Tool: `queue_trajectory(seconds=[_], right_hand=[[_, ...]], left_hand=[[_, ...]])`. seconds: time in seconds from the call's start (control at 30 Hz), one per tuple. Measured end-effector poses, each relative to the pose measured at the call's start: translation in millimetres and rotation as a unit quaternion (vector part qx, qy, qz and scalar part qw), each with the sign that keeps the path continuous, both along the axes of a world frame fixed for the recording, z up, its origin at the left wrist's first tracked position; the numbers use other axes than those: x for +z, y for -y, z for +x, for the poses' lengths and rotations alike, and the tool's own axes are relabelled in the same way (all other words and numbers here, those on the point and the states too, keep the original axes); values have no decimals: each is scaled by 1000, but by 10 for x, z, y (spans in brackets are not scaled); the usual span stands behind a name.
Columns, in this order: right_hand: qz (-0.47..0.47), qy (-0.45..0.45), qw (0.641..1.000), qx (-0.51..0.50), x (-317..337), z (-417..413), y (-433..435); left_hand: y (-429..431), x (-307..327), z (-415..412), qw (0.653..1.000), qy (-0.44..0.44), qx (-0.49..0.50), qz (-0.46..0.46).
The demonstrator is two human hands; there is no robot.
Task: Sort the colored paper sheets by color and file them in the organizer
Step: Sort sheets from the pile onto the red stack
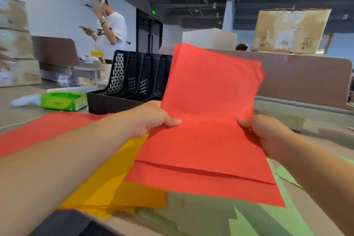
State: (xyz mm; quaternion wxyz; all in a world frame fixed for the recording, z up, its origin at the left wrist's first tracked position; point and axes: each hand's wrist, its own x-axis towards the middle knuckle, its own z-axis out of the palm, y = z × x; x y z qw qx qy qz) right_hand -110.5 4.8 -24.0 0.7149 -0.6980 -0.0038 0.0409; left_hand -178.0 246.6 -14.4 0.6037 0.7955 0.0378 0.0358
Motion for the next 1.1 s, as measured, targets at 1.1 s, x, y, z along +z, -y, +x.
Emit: queue_trajectory(seconds=[1.1], right_hand=[[-34,-88,966,239,-481,-403,-3564]], left_hand=[[-2876,-418,-1619,849,0,518,102]])
